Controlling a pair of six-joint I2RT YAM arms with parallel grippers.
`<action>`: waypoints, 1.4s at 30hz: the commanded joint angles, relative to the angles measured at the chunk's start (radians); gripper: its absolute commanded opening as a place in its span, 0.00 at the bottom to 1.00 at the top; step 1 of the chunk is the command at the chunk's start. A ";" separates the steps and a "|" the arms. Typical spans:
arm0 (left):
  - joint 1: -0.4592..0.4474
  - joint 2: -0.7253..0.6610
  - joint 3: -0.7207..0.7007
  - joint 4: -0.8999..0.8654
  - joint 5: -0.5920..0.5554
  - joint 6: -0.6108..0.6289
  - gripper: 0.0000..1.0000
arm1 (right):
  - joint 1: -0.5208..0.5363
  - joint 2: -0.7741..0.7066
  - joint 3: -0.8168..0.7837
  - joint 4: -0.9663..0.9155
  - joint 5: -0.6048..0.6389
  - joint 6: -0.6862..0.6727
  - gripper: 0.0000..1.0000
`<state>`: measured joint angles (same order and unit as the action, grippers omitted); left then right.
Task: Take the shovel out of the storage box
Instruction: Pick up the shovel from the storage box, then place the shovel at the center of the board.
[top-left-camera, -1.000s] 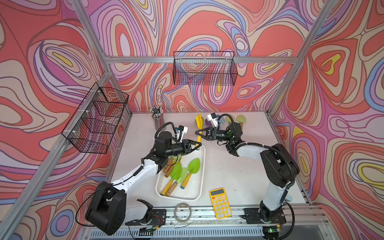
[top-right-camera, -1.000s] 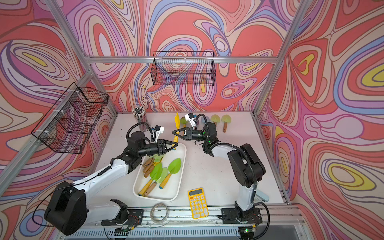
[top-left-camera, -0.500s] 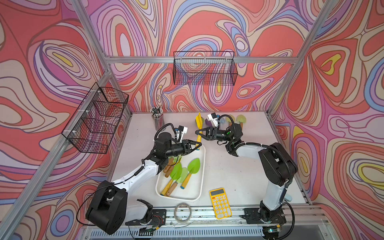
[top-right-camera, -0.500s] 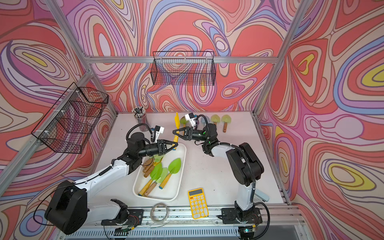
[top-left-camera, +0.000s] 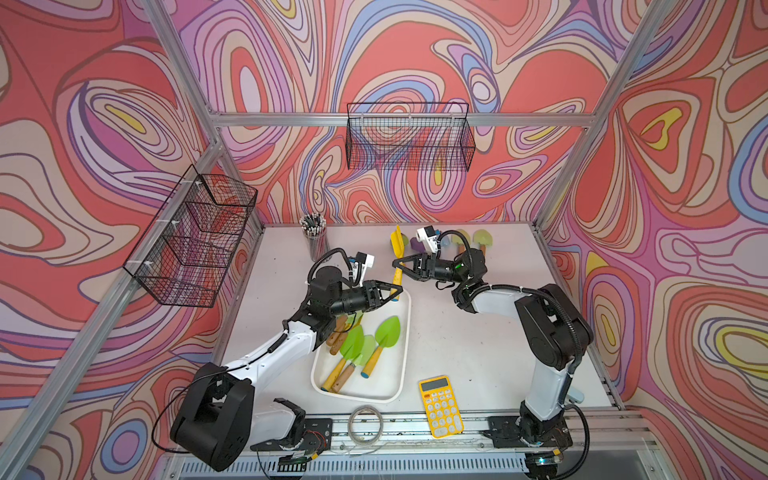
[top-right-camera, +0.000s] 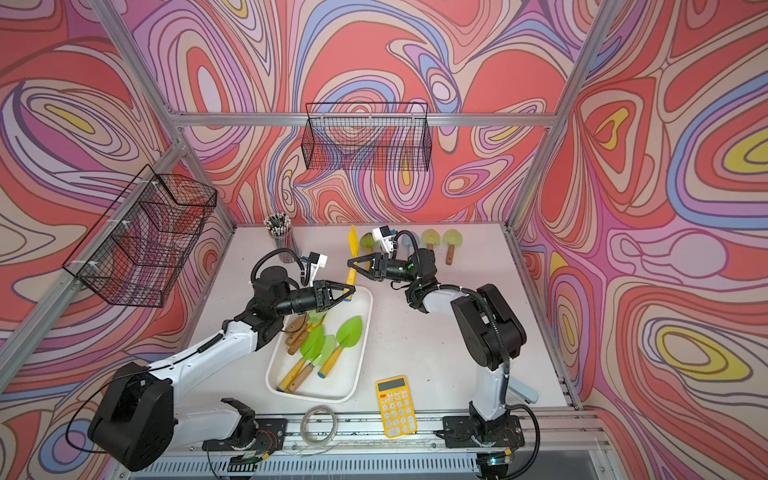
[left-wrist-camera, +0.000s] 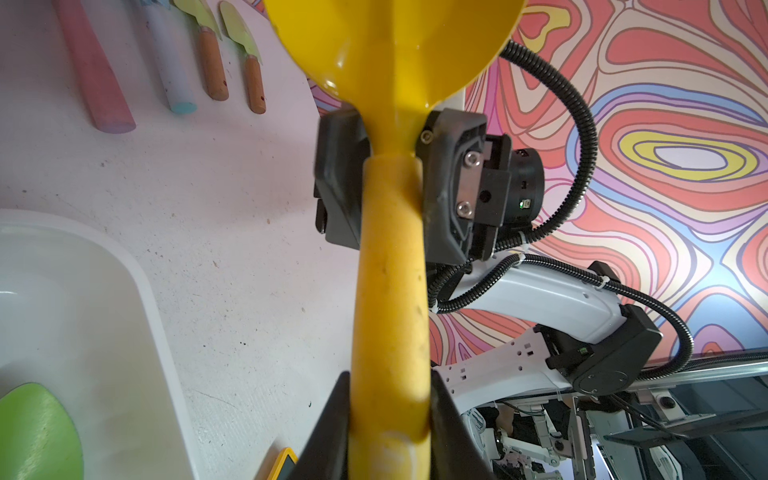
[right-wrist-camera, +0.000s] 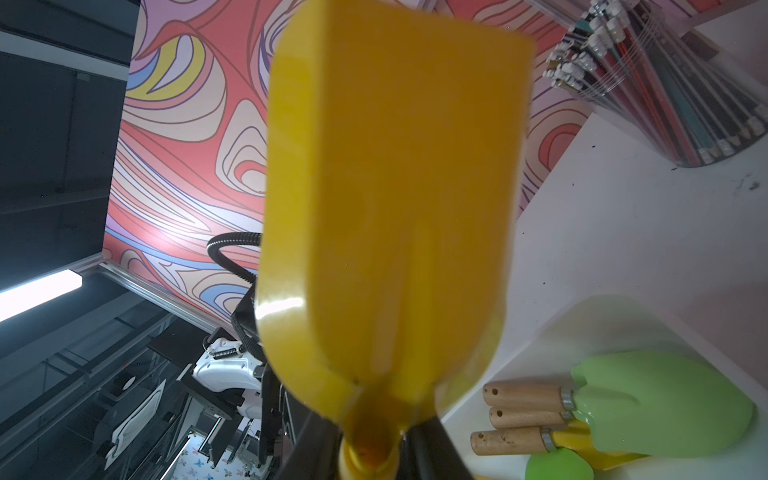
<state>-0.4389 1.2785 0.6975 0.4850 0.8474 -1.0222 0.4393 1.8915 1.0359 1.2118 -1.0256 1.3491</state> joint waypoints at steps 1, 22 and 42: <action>0.001 -0.018 -0.018 0.050 0.011 -0.010 0.00 | -0.004 0.023 -0.002 0.074 0.015 0.032 0.23; 0.016 -0.145 0.147 -0.728 -0.310 0.426 0.67 | -0.078 -0.048 0.104 -0.519 0.043 -0.279 0.02; -0.139 -0.131 0.176 -1.102 -0.667 0.529 0.62 | -0.140 -0.005 0.627 -1.843 0.862 -1.063 0.03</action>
<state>-0.5591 1.1557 0.8883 -0.5694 0.2352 -0.5011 0.3099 1.8442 1.6062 -0.4820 -0.3752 0.3870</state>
